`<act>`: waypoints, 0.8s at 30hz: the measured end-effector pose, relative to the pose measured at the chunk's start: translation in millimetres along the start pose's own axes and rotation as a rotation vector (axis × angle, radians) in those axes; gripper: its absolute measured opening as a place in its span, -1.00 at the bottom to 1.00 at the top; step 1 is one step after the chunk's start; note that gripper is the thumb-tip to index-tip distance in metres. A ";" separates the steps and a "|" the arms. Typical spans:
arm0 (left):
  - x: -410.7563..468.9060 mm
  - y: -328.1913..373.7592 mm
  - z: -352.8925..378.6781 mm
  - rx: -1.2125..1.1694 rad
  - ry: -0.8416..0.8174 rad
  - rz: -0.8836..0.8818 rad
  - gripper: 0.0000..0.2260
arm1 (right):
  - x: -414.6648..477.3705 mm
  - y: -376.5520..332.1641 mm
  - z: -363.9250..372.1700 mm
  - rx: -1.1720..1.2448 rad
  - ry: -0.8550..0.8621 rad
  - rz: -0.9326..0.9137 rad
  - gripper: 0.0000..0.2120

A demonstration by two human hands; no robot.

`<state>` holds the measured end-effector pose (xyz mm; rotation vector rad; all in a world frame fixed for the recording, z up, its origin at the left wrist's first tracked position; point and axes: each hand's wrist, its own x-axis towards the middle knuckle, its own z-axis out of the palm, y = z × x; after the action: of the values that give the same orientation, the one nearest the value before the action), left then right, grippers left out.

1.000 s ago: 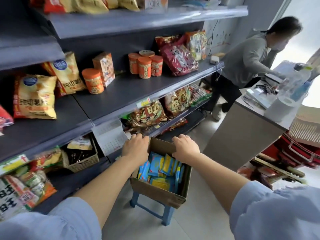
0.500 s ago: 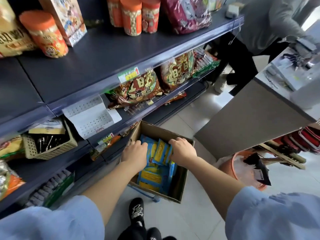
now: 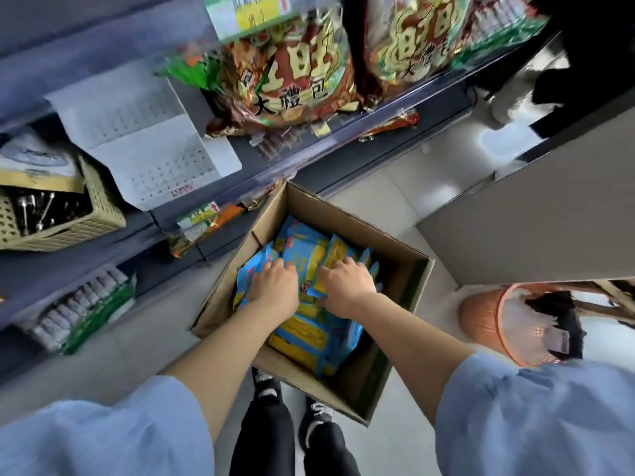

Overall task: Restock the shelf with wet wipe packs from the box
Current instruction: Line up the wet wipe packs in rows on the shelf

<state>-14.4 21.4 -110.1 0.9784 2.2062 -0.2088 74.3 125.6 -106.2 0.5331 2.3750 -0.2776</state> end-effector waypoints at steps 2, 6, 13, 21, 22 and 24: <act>8.9 1.5 7.6 -0.063 -0.006 -0.023 -0.44 | 8.4 -2.1 6.1 0.011 -0.046 -0.029 -0.47; 23.7 4.5 21.2 -0.217 -0.024 -0.097 -0.30 | 17.1 -2.2 17.9 -0.009 -0.007 -0.071 -0.49; 27.7 25.7 15.4 -0.643 -0.141 -0.207 -0.41 | 7.3 11.7 16.6 0.044 0.224 0.028 -0.57; 17.7 34.3 23.3 -0.526 -0.144 -0.248 -0.65 | -8.1 18.6 18.6 0.246 0.220 0.144 -0.36; 15.1 34.0 21.0 -0.543 -0.122 -0.241 -0.67 | -10.1 18.8 16.6 0.260 0.209 0.156 -0.37; 8.3 32.1 13.2 -0.560 -0.056 -0.242 -0.72 | -15.2 18.3 11.6 0.303 0.194 0.179 -0.46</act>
<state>11.4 43.4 -121.2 0.3939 2.1483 0.2610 99.6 133.5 -105.9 0.9478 2.4634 -0.5297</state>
